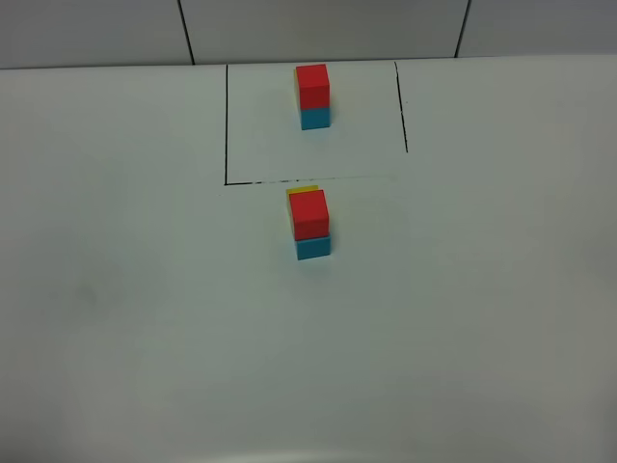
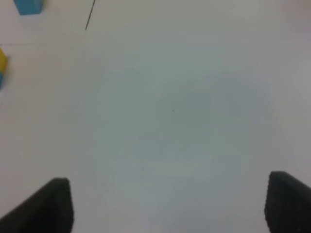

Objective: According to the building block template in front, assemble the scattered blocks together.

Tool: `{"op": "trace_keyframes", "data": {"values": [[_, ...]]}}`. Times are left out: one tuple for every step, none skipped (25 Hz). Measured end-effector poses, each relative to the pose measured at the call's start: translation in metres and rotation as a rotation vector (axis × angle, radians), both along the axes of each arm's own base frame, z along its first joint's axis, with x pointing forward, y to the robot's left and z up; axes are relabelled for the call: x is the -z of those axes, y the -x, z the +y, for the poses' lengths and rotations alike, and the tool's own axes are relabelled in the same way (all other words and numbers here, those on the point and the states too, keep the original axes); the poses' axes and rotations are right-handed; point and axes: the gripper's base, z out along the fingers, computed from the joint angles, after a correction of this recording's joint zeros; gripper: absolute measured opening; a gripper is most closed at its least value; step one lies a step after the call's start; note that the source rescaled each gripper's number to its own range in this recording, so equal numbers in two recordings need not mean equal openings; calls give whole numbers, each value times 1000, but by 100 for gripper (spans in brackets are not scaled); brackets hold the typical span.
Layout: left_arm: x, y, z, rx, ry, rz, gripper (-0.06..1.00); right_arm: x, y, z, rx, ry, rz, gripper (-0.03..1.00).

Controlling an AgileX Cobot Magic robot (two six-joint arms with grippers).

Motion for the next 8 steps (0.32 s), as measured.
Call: {"op": "trace_keyframes", "data": {"values": [[0,0,0,0,0,0,76,0,0,0,0,0,0,63],[0,0,0,0,-1,0,76,0,0,0,0,0,0,63],[0,0,0,0,-1,0,76,0,0,0,0,0,0,63],[0,0,0,0,-1,0,76,0,0,0,0,0,0,63],[0,0,0,0,-1,0,76,0,0,0,0,0,0,63],[0,0,0,0,-1,0,76,0,0,0,0,0,0,63],[0,0,0,0,-1,0,76,0,0,0,0,1,0,63],[0,0,0,0,-1,0,76,0,0,0,0,1,0,63]]}}
